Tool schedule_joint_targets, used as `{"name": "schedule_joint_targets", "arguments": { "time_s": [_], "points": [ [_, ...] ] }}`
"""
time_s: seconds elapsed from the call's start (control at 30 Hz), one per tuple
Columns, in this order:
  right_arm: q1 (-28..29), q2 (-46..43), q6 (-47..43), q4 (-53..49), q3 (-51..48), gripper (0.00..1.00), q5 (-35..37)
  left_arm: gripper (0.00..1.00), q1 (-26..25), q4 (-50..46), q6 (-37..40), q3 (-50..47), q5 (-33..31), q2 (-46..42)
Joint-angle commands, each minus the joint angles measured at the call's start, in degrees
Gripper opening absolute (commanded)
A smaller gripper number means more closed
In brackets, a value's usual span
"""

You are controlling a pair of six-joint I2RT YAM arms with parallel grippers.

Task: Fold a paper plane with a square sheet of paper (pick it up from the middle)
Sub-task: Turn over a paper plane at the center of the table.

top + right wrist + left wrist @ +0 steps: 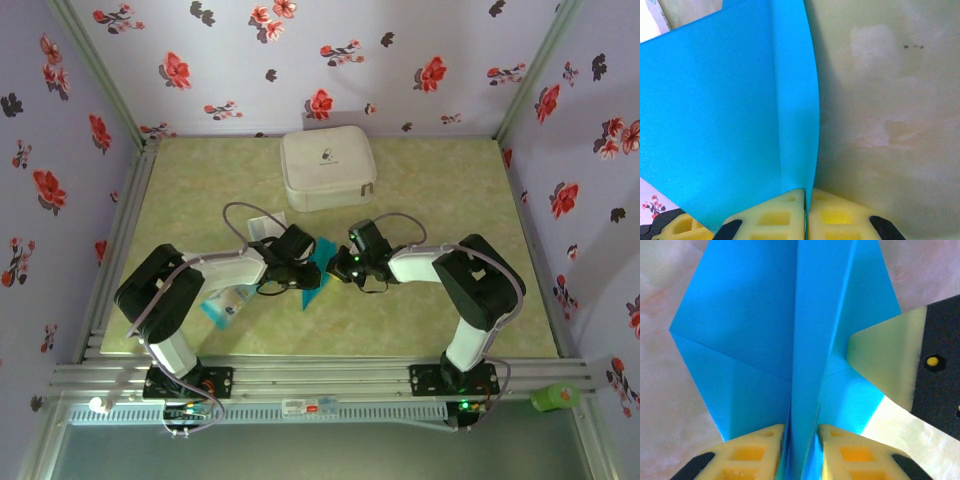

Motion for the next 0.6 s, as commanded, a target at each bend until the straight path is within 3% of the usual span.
{"name": "schedule_joint_targets", "arguments": {
  "time_s": [0.0,0.23,0.57],
  "points": [
    [0.4,0.3,0.2,1.0,0.5,0.09,-0.2,0.26,-0.5,0.0,0.9,0.1,-1.1,-2.1],
    [0.4,0.3,0.3,1.1,0.6,0.09,-0.3,0.32,-0.6,0.9,0.9,-0.5,-0.6,-2.0],
    [0.4,-0.2,0.5,1.1,0.6,0.09,-0.4,0.28,-0.6,-1.3,2.2,0.6,-1.2,0.0]
  ]
}}
